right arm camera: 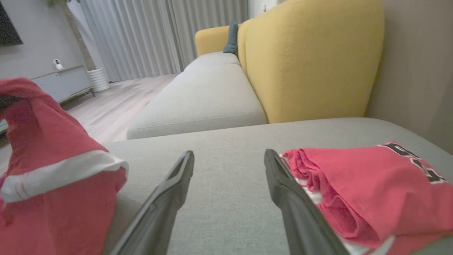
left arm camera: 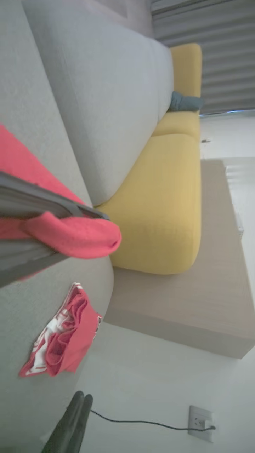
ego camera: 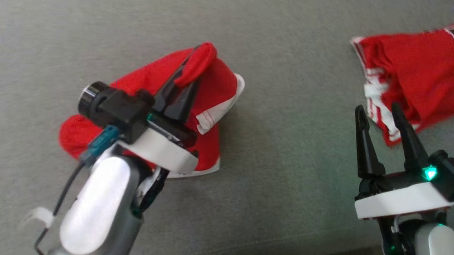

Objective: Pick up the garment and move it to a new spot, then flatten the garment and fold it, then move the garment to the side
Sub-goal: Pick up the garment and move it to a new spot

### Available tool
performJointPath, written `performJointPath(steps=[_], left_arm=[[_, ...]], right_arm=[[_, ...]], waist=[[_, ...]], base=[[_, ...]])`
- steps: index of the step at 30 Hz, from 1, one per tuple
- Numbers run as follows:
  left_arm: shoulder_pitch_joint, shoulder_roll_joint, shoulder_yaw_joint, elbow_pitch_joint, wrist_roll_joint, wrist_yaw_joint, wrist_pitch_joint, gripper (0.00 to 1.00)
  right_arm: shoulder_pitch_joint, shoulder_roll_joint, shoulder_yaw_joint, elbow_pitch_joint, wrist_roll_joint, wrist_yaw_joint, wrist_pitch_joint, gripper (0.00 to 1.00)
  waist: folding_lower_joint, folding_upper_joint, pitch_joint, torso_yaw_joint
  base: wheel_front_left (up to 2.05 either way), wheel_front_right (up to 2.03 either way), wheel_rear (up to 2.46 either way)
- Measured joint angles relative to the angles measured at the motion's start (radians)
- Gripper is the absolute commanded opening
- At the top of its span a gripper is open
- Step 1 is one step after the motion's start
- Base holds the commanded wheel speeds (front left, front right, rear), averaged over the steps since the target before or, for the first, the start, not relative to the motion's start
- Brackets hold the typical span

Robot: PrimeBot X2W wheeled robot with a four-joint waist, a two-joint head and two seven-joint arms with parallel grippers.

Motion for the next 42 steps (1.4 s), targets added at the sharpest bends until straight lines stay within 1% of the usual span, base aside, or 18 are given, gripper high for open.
performJointPath(steps=[4,8,9,10,13,17,22,26,29,36,42], left_arm=[[-0.009,-0.003,-0.029,0.08,-0.01,-0.006,0.006,0.0],[-0.009,-0.002,-0.044,0.152,-0.019,-0.014,0.002,0.0],[-0.009,-0.002,-0.05,0.168,-0.021,-0.015,-0.004,0.29],[-0.009,-0.003,-0.052,0.18,-0.024,-0.015,-0.015,1.0],[-0.009,0.0,-0.056,0.199,-0.023,-0.015,-0.05,1.0],[-0.006,0.013,-0.052,0.192,-0.013,-0.007,-0.091,1.0],[0.026,0.034,-0.003,0.148,-0.015,0.035,-0.119,1.0],[0.081,0.059,0.061,0.131,-0.033,0.076,-0.12,1.0],[0.116,0.081,0.096,0.124,-0.048,0.093,-0.121,1.0],[0.19,0.103,0.143,0.102,-0.063,0.114,-0.128,1.0],[0.26,0.126,0.177,0.09,-0.072,0.125,-0.129,1.0]], right_arm=[[0.0,0.0,-0.003,0.007,0.02,0.0,-0.019,1.0],[-0.001,0.0,-0.003,0.019,0.028,0.0,-0.031,1.0],[-0.001,0.0,-0.004,0.02,0.028,0.0,-0.035,1.0],[-0.002,0.0,-0.006,0.021,0.028,0.0,-0.035,1.0],[-0.014,0.001,-0.007,0.028,0.028,0.0,-0.035,1.0],[-0.019,0.001,-0.006,0.034,0.013,0.0,-0.032,1.0],[-0.02,0.001,-0.005,0.038,0.009,0.0,-0.015,1.0],[-0.019,0.001,-0.005,0.042,0.009,0.0,-0.004,1.0],[-0.019,0.001,-0.004,0.046,0.007,0.0,0.003,1.0],[-0.012,0.001,-0.01,0.046,-0.009,0.0,0.019,1.0],[-0.005,0.001,-0.009,0.052,-0.026,0.0,0.038,1.0]], waist=[[0.0,0.0,0.049,-0.054],[0.0,0.0,0.087,-0.084],[0.0,0.0,0.094,-0.087],[0.0,0.0,0.099,-0.086],[0.0,0.0,0.099,-0.068],[0.0,0.0,0.084,-0.038],[0.0,0.0,0.05,0.008],[0.0,0.0,0.021,0.049],[0.0,0.0,0.001,0.077],[0.0,0.0,-0.043,0.124],[0.0,0.0,-0.082,0.143]], base=[[0.0,0.0,0.0],[0.0,0.0,0.0],[0.0,0.0,0.0],[0.0,0.0,0.0],[0.0,0.0,0.0],[0.0,0.0,0.0],[0.0,0.0,0.0],[0.0,0.0,0.0],[0.0,0.0,0.0],[0.0,0.0,0.0],[0.0,0.0,0.0]])
